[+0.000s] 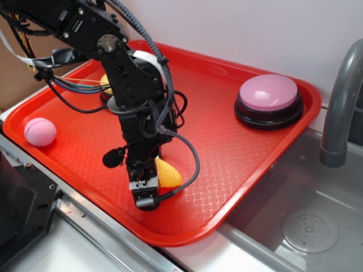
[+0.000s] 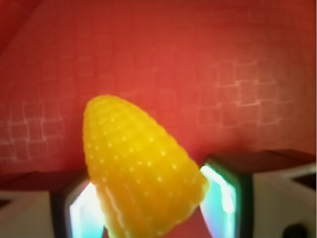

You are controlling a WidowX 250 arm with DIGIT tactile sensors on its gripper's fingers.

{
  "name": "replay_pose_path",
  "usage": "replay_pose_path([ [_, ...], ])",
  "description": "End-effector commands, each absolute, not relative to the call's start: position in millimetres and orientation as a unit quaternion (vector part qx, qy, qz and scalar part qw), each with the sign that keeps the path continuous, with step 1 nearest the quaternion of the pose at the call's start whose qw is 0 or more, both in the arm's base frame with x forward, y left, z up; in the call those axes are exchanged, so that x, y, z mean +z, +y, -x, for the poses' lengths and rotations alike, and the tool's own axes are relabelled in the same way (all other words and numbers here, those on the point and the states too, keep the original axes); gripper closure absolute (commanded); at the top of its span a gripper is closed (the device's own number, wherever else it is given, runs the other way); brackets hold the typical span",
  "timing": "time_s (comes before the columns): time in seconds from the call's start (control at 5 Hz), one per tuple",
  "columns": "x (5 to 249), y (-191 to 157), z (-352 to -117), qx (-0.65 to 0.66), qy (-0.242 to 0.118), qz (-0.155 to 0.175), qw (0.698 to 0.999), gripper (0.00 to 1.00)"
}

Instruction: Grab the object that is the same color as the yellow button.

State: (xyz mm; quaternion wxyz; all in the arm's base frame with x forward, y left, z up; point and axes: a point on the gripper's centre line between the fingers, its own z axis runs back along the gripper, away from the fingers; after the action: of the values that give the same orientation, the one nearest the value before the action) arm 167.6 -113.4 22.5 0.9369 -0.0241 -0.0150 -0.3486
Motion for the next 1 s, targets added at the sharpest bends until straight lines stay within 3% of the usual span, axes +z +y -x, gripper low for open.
replay_pose_path([
  [0.0, 87.2, -101.9, -190.6, -0.227, -0.059, 0.021, 0.972, 1.00],
  [0.2, 127.7, -66.3, -194.8, -0.103, -0.045, 0.017, 0.993, 1.00],
  [0.4, 152.8, -30.2, -186.4, 0.000, -0.049, 0.003, 0.999, 1.00],
  [0.8, 174.1, 33.2, -169.9, 0.078, -0.060, -0.005, 0.995, 1.00],
])
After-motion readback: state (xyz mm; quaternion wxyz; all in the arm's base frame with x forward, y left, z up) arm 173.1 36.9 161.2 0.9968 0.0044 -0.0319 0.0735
